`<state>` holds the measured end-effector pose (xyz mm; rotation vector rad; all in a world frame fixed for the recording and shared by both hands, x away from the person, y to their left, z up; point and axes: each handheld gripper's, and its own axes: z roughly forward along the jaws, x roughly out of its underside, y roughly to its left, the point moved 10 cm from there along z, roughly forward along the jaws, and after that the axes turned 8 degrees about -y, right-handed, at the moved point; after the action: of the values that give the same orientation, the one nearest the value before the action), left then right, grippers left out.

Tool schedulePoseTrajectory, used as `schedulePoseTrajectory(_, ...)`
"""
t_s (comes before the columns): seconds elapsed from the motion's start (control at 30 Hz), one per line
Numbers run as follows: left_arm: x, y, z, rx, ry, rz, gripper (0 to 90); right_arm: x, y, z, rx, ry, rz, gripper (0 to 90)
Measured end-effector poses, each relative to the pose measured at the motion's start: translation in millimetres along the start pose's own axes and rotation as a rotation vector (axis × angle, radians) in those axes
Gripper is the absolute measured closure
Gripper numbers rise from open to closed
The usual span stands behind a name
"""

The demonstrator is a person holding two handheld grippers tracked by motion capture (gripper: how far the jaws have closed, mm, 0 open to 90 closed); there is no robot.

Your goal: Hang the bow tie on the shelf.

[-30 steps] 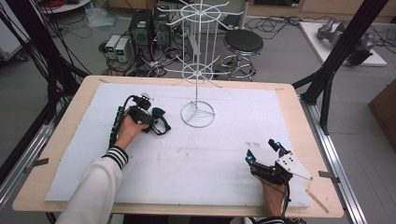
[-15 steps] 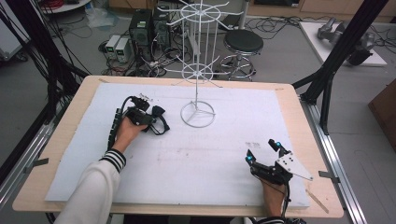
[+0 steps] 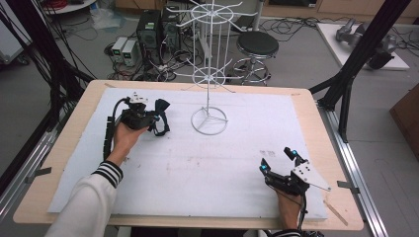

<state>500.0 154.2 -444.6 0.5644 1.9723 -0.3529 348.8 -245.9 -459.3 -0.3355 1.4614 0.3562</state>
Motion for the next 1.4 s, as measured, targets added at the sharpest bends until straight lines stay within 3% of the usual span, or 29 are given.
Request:
schedulePoseTrajectory(0.47,-40.0,-11.1,-28.4,0.024,-0.213,-0.003,74.9,0.3,0.3,-0.2,0.001,0.003,0.004,8.6)
schedulePoseTrajectory(0.97,-81.2,-25.0,-52.9,0.079,-0.337,-0.016,75.0,0.0,0.3,0.1,0.001,-0.001,0.0,8.6)
schedulePoseTrajectory(1.4,-111.4,-43.2,-66.9,0.12,-0.404,0.013,75.0,-0.1,0.1,0.1,0.002,-0.001,-0.003,8.6)
